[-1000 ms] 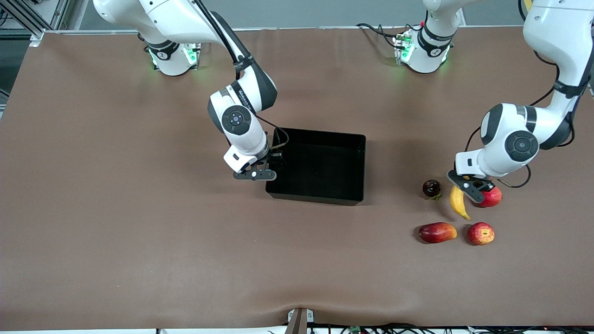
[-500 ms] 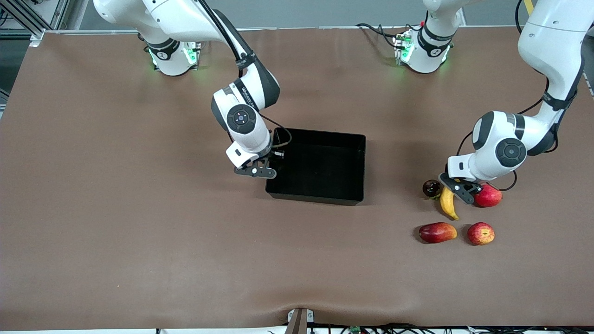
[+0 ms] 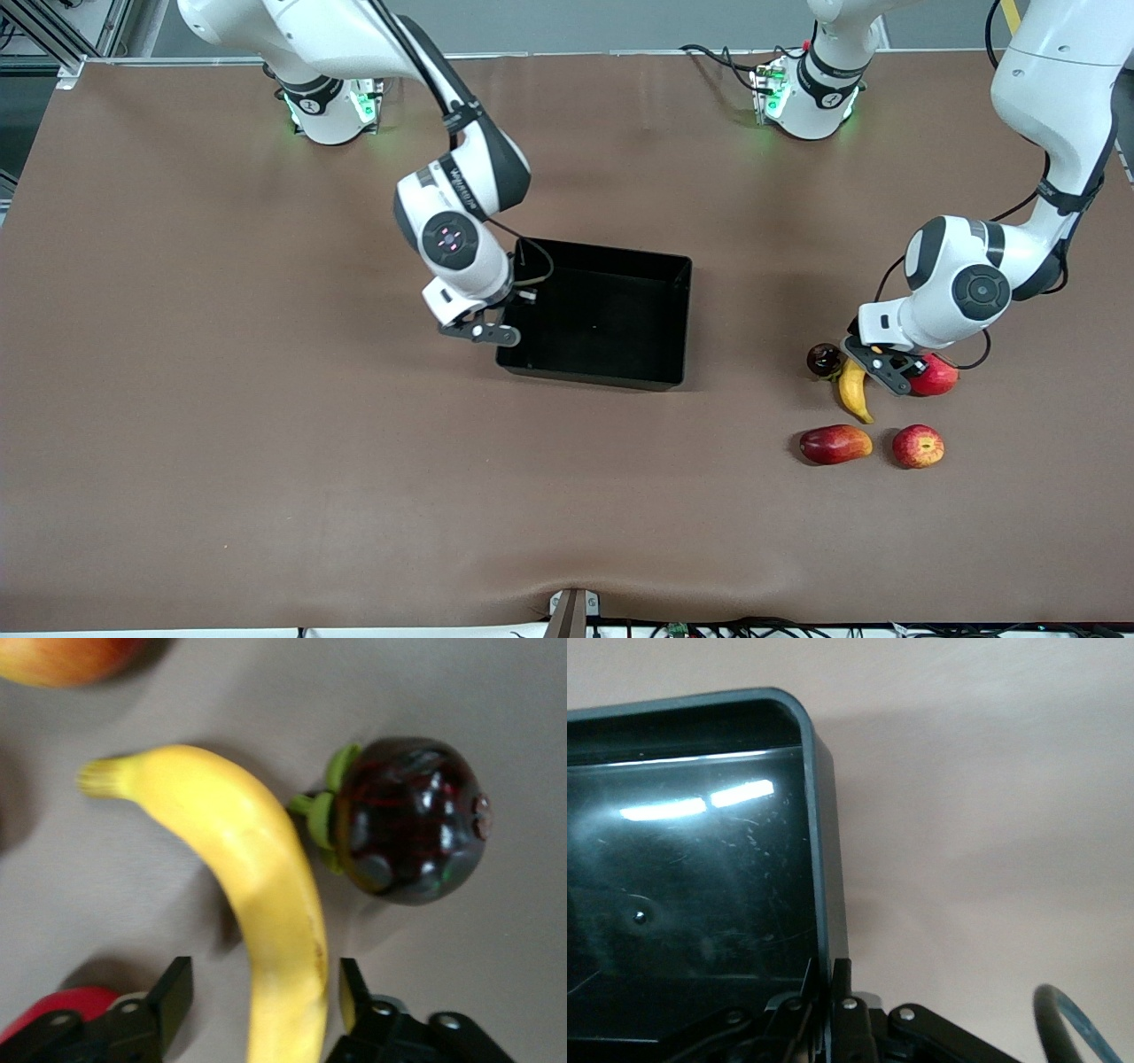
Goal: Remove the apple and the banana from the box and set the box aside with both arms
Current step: 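Drag the black box away with the right gripper while the left gripper withdraws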
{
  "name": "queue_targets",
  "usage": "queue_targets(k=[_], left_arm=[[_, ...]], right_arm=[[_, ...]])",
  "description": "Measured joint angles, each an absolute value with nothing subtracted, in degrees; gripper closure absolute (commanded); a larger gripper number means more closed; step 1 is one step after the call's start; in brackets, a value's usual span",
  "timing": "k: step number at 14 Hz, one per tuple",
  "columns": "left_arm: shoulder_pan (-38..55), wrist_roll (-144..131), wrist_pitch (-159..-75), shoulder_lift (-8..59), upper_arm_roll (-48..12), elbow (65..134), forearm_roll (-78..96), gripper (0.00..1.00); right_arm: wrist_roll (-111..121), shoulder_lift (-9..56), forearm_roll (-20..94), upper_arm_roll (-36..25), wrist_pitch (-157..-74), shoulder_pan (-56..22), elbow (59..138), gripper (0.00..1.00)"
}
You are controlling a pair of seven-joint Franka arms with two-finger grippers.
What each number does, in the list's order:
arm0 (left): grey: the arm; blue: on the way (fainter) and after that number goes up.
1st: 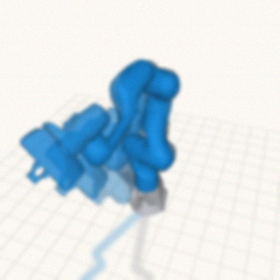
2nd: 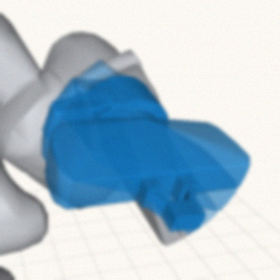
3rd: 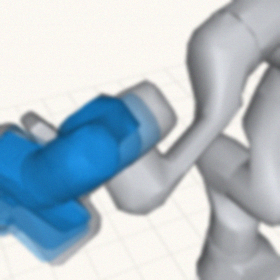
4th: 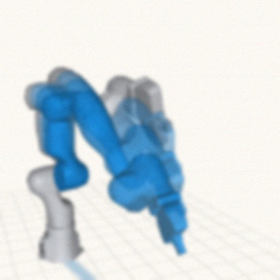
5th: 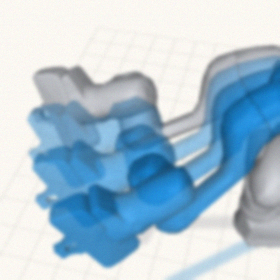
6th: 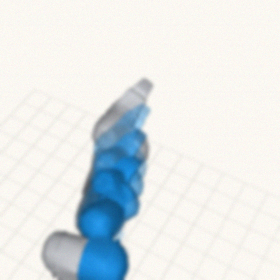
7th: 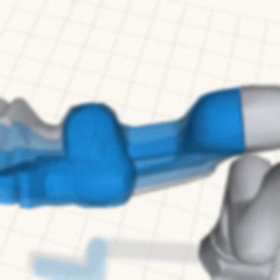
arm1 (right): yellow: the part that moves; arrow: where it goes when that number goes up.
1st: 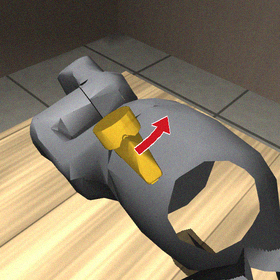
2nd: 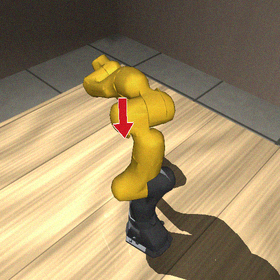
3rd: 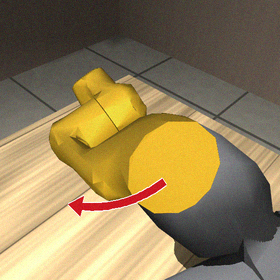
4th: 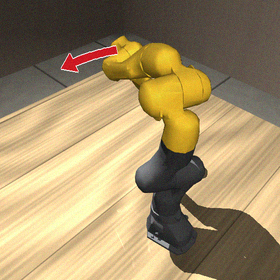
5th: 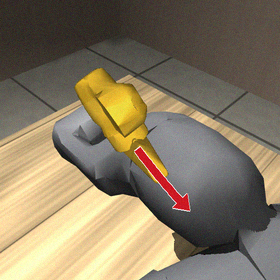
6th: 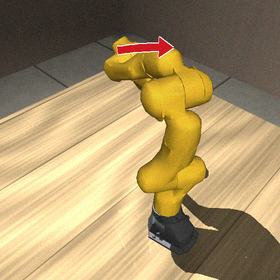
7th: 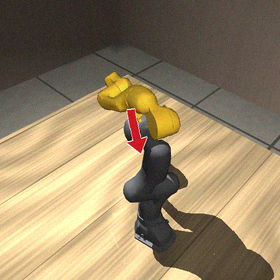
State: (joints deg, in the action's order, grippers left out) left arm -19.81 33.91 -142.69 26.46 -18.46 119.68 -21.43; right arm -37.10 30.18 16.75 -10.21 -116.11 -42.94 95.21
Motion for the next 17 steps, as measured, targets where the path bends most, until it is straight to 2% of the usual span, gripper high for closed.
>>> queue_targets(k=[3,8,13,17], left_arm=[[-20.8,33.8,-140.2,22.5,-18.5,117.8,-19.5,0.0],[-20.9,33.5,-125.0,14.5,-18.8,110.0,-10.9,0.0],[-20.8,20.0,-112.6,13.3,-20.5,99.2,-8.5,0.0],[-20.6,3.5,-109.5,13.3,-24.5,94.5,-8.5,0.0]], right_arm=[[-30.6,28.4,16.7,-10.7,-108.1,-36.4,91.1,1.0],[-12.8,24.7,16.6,-11.1,-104.8,-25.3,91.0,1.0],[-0.8,23.8,15.5,-11.2,-103.6,-15.0,91.7,1.0],[11.2,24.0,15.3,-11.3,-103.7,-5.1,94.0,1.0]])
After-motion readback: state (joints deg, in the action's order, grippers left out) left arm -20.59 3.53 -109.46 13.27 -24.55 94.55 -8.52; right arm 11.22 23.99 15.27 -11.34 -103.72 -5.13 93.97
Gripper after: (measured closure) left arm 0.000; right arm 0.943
